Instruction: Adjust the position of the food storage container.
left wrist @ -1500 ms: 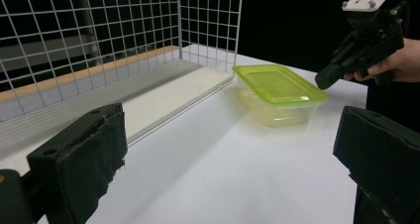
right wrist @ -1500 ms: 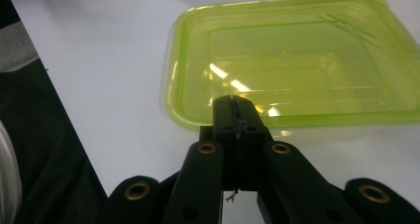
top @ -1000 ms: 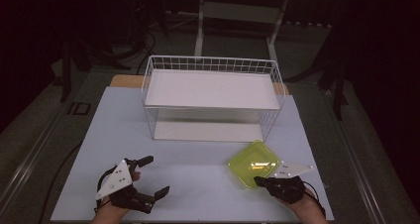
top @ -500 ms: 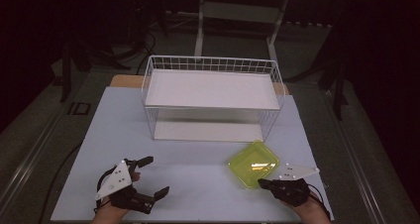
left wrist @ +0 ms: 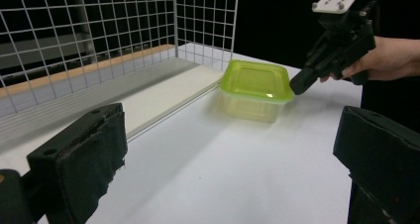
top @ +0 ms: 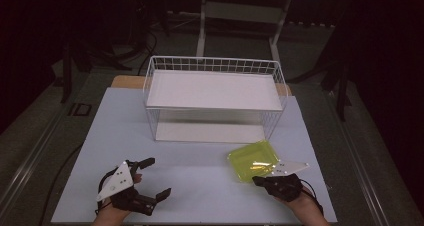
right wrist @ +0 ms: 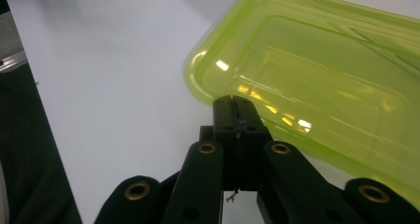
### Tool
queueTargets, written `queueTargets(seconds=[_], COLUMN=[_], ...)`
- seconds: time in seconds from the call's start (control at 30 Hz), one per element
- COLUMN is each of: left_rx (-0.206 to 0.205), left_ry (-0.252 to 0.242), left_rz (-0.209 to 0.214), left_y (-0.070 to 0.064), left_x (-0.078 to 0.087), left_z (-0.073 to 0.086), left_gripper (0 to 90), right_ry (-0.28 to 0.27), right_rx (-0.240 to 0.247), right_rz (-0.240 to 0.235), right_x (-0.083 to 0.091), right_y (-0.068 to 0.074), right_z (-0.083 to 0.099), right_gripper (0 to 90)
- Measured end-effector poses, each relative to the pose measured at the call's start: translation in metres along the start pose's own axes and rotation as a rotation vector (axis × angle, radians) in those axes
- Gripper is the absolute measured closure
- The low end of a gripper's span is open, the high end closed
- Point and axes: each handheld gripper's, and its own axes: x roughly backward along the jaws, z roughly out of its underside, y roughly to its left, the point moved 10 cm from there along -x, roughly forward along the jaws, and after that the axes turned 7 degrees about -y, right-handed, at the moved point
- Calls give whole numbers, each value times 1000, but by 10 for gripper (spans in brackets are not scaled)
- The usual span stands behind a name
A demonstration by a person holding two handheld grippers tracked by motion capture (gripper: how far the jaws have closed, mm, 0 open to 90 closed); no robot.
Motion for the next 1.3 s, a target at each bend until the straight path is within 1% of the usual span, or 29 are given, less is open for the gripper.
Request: queueTargets(seconds=[0.07,0.1,0.23,0.33,0.43,0.53,0.63,0.8,0.87,0.97,1.03,1.1,1.17,1.23,1.3], left_rx=[2,1,-2,-1,3,3,3,1,2,5,3,4,6,8,11], left_ry=[-1,-1,-1,1,1,-1,0,-1,-1,0,0,-1,1,1,-1], left_rz=[2,2,4,5,4,3,2,0,2,2,1,2,1,1,1], left_y=[-1,-1,-1,-1,-1,-1,0,0,-1,0,0,0,1,1,1], left_x=[0,0,0,0,0,0,-1,-1,-1,-1,-2,-1,-1,-1,-1], left_z=[0,0,0,1,1,1,1,1,1,1,1,2,2,2,2], left_gripper=[7,7,7,7,7,7,7,7,7,7,7,7,7,7,7], right_ry=[-1,0,6,4,-5,-24,-36,-53,-56,-46,-42,-32,-26,-25,-30], right_rx=[0,9,18,8,8,5,0,-41,-68,-91,-103,-104,-102,-107,-114], right_rz=[0,-3,-3,-6,-2,20,73,185,223,270,284,294,296,295,286], right_x=[-3,-9,-19,-25,-23,-12,4,31,38,41,40,36,31,29,24], right_y=[0,-1,-4,-5,-6,-12,-29,-67,-83,-104,-113,-120,-124,-125,-127], right_z=[-2,-5,-10,-12,-15,-17,-16,-9,-4,4,7,9,10,10,9], right_gripper=[900,900,900,900,900,900,900,900,900,900,900,900,900,900,900])
